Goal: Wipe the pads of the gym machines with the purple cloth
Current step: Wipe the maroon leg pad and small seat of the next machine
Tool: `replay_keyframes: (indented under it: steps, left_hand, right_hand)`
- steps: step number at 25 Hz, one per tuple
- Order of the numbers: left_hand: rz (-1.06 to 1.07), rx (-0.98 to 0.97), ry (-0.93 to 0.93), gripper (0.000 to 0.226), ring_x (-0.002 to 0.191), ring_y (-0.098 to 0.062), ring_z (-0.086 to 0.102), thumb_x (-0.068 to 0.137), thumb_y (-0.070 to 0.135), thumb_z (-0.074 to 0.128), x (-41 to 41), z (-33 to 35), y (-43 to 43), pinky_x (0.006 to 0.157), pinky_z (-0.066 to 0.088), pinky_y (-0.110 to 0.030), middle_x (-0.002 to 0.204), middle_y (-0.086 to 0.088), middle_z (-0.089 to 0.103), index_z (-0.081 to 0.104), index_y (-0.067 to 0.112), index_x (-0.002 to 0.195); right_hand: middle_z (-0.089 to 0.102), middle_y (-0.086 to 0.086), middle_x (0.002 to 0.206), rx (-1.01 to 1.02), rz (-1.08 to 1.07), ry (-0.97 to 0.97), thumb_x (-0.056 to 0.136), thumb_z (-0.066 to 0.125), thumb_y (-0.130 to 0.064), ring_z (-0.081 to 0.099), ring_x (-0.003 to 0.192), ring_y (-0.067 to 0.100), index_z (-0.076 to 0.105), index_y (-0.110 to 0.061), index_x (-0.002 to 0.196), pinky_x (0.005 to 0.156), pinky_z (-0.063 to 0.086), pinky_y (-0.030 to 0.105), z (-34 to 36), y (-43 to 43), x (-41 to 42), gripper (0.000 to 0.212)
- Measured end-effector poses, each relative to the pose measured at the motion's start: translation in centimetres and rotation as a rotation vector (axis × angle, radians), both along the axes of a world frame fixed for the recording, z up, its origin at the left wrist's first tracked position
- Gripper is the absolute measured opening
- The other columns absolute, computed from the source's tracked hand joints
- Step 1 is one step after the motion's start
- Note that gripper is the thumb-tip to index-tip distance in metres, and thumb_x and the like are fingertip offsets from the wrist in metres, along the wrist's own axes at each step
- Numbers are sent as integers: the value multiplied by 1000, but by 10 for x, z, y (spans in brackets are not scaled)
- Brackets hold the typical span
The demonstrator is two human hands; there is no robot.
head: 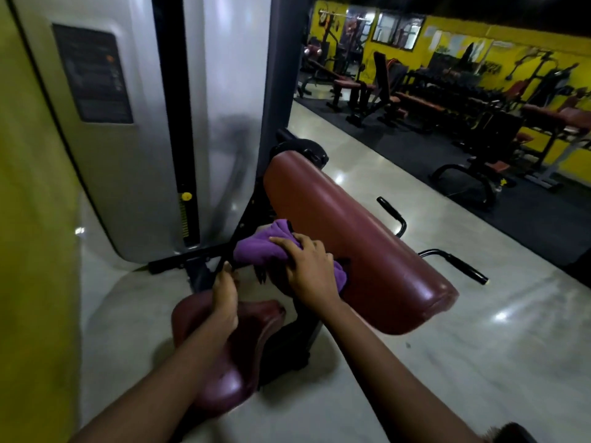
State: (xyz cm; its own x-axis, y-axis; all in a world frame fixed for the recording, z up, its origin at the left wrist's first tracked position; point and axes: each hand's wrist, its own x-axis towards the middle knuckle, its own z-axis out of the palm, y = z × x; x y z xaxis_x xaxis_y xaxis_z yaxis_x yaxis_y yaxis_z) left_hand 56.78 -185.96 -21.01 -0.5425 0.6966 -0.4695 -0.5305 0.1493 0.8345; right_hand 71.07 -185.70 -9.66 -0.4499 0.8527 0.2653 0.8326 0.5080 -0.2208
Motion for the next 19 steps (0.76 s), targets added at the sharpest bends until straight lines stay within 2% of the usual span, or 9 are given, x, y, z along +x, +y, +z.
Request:
replay_keyframes:
  steps: [3,4,6,9,12,14,16,17,19]
  left_hand:
    - [19,-151,130,48,104,-26,59,92,53,40,-48,-36,-29,92,44,-37,117,-6,63,60,16,115]
    - [30,-172,132,46,106,-26,58,94,50,39,-58,-41,-40,92,43,-36,119,-5,62,59,15,117]
    - [70,-192,96,40,104,-22,53,99,36,37,-77,-59,-59,87,38,-32,119,-6,57,53,10,125]
    - [85,-259,57,37,99,-20,51,100,28,37,-94,-82,-82,84,39,-31,124,-13,56,50,6,127]
    - [69,-332,24,38,98,-23,54,101,25,34,-100,-104,-96,81,37,-27,116,-10,54,47,6,131]
    - [29,-371,11,43,107,-24,52,99,35,36,-105,-126,-107,91,38,-31,123,-8,55,47,11,132]
    - [-22,-432,17,62,119,-27,52,83,59,39,-108,-156,-116,105,38,-42,131,-7,55,51,19,128]
    - [-47,-456,24,68,121,-29,51,76,63,39,-107,-169,-121,106,38,-46,132,-9,55,52,19,126]
    - [-1,-476,-41,63,120,-31,52,80,57,43,-103,-185,-123,105,40,-48,131,-13,55,53,16,127]
  right_hand:
    - [42,3,138,-140,7,100,89,47,-27,41,119,29,42,-41,135,93,36,41,-32,-9,-34,47]
    - [43,4,136,-172,-1,109,89,47,-27,42,119,30,42,-41,135,93,37,42,-43,-9,-44,47]
    - [41,4,138,-226,-28,53,91,46,-30,40,120,30,40,-42,135,94,36,42,-68,-8,-67,46]
    - [36,3,144,-297,-40,-92,92,46,-35,35,126,29,35,-43,138,98,32,45,-107,-14,-94,48]
    - [28,0,150,-518,-15,-145,88,55,-42,26,135,27,29,-41,142,106,26,48,-153,-32,-105,60]
    - [31,4,148,-598,-15,-94,87,58,-37,27,135,25,33,-34,142,108,28,39,-181,-47,-109,60]
    - [34,7,146,-607,-35,-16,89,58,-29,30,135,24,39,-28,140,108,29,32,-201,-59,-106,54]
    - [34,7,147,-601,-34,14,89,57,-26,29,136,24,42,-26,138,109,29,32,-210,-63,-105,51]
    - [34,8,148,-553,13,35,89,53,-28,28,138,26,47,-23,135,111,29,37,-226,-68,-103,47]
